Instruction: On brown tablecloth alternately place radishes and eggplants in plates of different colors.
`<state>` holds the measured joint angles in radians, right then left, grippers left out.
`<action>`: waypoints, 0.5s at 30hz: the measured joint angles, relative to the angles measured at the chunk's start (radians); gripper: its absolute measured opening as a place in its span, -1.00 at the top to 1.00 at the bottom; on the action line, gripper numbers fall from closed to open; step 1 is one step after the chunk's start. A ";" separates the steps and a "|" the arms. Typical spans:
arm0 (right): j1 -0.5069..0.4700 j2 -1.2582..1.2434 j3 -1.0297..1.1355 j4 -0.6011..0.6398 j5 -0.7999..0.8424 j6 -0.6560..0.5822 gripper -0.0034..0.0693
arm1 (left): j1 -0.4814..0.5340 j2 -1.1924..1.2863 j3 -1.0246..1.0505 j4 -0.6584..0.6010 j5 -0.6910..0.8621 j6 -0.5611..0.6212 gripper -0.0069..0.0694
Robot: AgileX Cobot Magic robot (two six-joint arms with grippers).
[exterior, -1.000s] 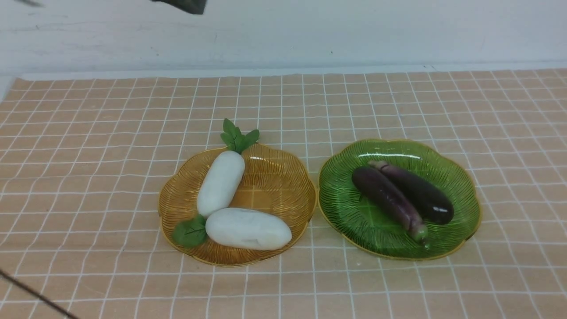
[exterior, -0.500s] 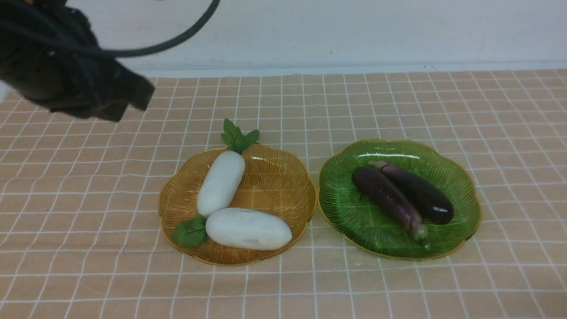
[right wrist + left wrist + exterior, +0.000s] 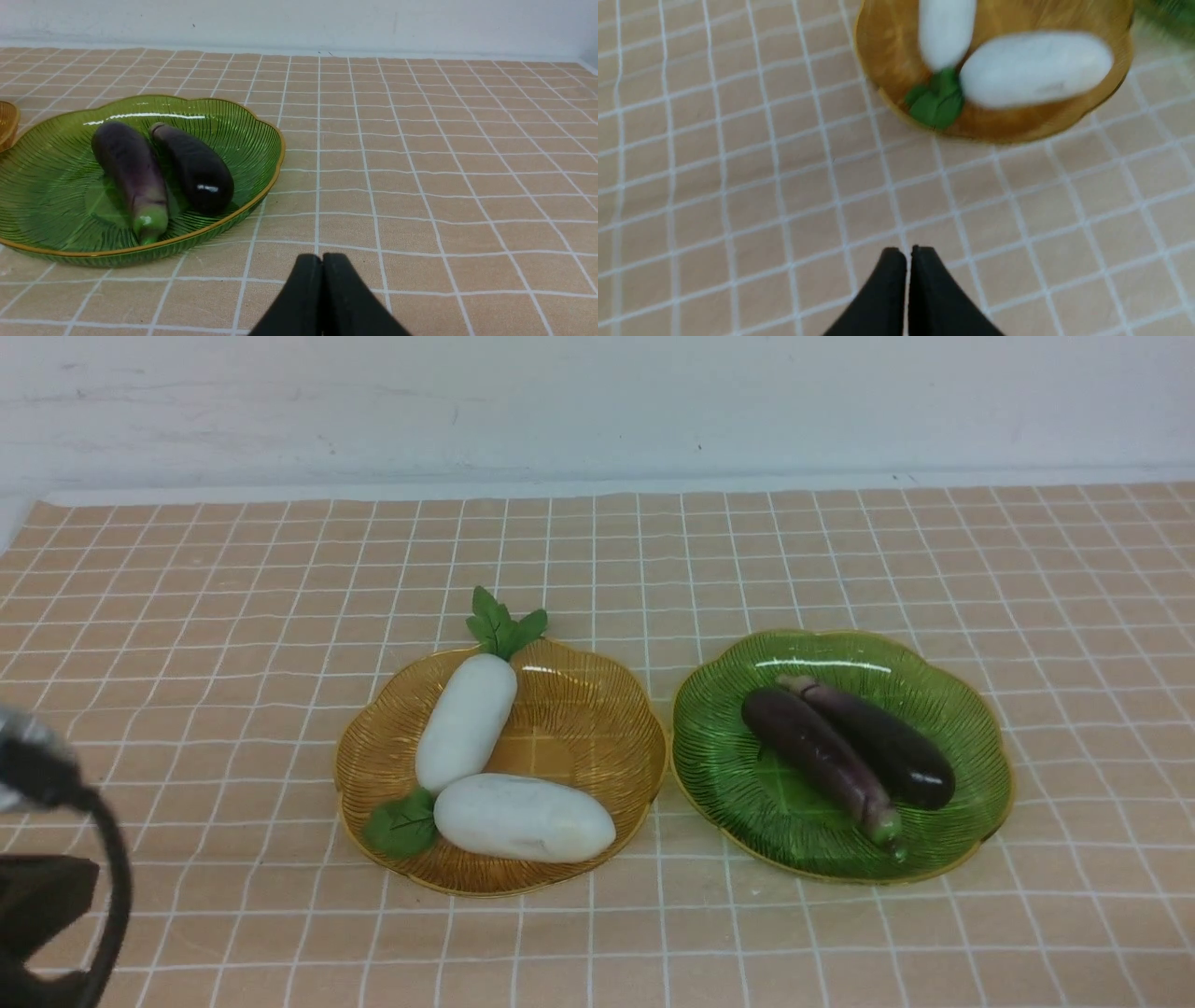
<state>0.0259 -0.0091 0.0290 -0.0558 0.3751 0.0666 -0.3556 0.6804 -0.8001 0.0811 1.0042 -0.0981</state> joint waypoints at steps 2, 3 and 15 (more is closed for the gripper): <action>0.000 0.000 0.000 0.000 0.000 0.000 0.95 | 0.000 -0.128 0.161 -0.028 -0.186 -0.027 0.83; 0.000 0.000 0.000 0.000 0.000 0.000 0.95 | 0.000 -0.181 0.235 -0.040 -0.275 -0.034 0.83; 0.000 0.000 0.000 0.000 0.000 0.000 0.95 | 0.000 -0.288 0.461 -0.070 -0.537 -0.071 0.83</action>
<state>0.0259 -0.0091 0.0290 -0.0558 0.3751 0.0666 -0.3556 0.3929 -0.3394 0.0116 0.4669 -0.1687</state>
